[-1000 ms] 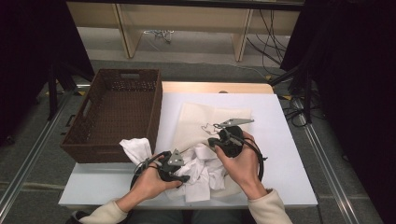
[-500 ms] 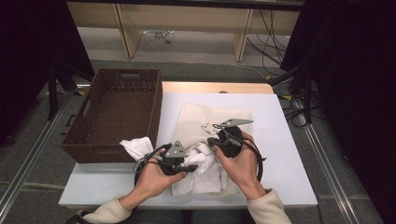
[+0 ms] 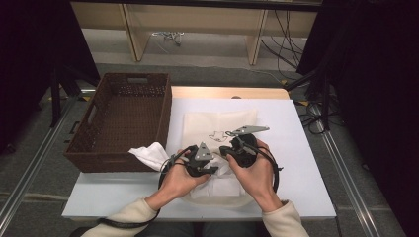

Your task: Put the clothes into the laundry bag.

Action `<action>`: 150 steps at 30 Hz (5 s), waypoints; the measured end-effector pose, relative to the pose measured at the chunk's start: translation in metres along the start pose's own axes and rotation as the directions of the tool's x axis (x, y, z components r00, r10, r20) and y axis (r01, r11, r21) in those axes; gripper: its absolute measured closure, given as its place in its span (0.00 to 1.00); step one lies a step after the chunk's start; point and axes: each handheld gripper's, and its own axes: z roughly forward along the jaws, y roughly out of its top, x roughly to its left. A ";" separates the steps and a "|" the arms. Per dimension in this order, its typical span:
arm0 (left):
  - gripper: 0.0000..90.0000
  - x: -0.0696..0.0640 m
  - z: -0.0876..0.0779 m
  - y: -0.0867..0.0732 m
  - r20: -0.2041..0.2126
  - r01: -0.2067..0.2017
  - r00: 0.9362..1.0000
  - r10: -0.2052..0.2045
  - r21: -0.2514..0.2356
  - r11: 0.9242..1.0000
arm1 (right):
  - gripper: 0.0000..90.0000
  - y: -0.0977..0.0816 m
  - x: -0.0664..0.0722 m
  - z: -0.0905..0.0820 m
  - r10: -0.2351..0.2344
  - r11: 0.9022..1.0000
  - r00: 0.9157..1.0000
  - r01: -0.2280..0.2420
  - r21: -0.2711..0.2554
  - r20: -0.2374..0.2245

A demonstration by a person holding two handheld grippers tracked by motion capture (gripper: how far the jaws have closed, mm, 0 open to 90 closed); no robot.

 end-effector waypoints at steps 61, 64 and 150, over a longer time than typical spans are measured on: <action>0.96 -0.039 -0.043 0.048 0.218 -0.080 0.970 0.106 -0.124 0.989 | 1.00 0.000 -0.009 0.002 0.008 1.000 0.999 -0.009 0.010 0.032; 0.94 -0.036 -0.033 0.043 0.183 -0.085 0.978 0.101 -0.093 0.992 | 1.00 0.001 -0.008 0.002 0.025 1.000 1.000 -0.025 0.009 0.016; 0.31 -0.030 -0.037 -0.015 0.085 -0.159 0.983 0.160 -0.020 0.987 | 1.00 0.001 -0.003 -0.001 0.030 1.000 0.999 -0.030 0.009 0.013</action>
